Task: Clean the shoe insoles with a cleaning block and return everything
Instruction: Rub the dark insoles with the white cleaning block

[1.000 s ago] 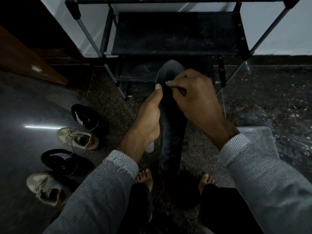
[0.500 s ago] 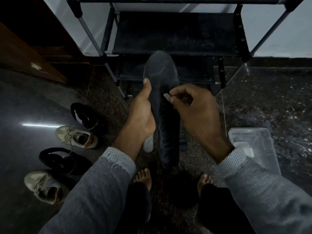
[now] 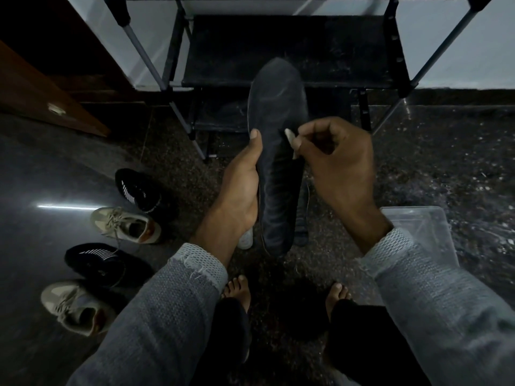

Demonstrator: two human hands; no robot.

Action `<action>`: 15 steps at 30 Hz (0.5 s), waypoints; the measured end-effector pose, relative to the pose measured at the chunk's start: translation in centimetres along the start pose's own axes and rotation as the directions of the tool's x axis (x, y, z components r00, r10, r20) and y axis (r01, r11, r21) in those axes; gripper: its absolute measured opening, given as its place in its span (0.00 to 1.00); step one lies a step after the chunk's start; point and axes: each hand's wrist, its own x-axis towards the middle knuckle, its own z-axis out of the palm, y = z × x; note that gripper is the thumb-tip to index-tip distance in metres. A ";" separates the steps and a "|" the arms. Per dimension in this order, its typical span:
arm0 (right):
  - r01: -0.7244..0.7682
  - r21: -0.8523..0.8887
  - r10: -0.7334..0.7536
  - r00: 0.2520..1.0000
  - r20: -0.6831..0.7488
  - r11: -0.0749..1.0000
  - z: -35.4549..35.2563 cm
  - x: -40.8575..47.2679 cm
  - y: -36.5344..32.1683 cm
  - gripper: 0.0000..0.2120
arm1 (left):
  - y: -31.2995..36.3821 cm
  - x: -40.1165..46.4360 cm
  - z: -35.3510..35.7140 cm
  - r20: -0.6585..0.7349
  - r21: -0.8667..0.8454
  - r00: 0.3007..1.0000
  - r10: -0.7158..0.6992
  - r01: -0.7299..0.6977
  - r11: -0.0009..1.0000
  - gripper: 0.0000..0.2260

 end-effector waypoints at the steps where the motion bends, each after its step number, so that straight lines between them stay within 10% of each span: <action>1: 0.015 -0.042 -0.015 1.000 0.006 0.999 0.1 -0.1 0.0 0.03 | 0.0 0.0 0.0 -0.005 0.003 1.000 0.005 -0.005 1.000 0.22; 15: 0.247 -0.320 -0.234 0.969 0.080 0.914 1.0 -0.9 -0.2 0.03 | 0.4 -0.3 0.1 -0.021 -0.064 1.000 0.016 -0.018 0.998 0.22</action>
